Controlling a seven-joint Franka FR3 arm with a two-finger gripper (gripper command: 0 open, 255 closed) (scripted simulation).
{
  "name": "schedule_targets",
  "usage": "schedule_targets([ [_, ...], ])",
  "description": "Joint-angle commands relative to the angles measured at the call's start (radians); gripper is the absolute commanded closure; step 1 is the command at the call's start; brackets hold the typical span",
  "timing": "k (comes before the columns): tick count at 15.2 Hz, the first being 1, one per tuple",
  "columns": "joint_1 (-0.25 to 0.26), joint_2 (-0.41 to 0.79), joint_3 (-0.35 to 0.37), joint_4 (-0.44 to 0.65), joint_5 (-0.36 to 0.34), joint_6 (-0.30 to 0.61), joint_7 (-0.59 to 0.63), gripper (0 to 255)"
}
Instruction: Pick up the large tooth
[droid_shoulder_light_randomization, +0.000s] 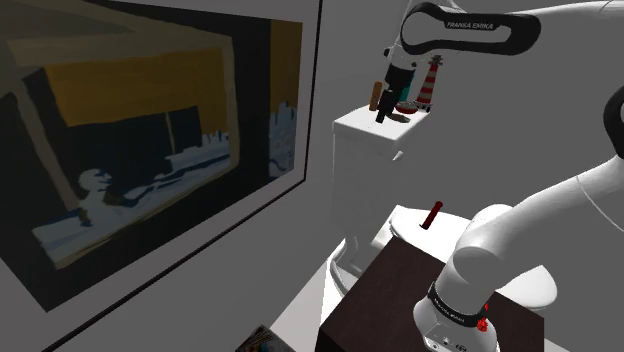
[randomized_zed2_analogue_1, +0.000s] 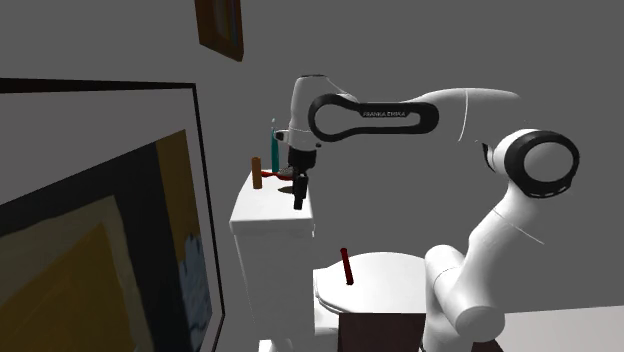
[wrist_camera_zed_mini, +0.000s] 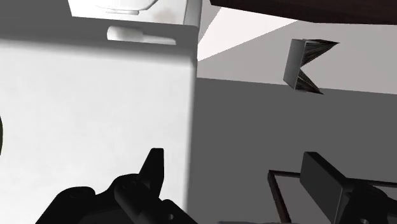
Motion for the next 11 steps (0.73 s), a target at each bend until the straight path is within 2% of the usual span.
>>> schedule_targets([
  [1, -0.009, 0.036, -0.036, 0.032, -0.001, 0.001, -0.035, 0],
  [6, -0.026, 0.176, -0.139, 0.163, 0.023, -0.004, -0.140, 0],
  [11, -0.048, 0.343, -0.244, 0.325, 0.085, -0.023, -0.257, 0],
])
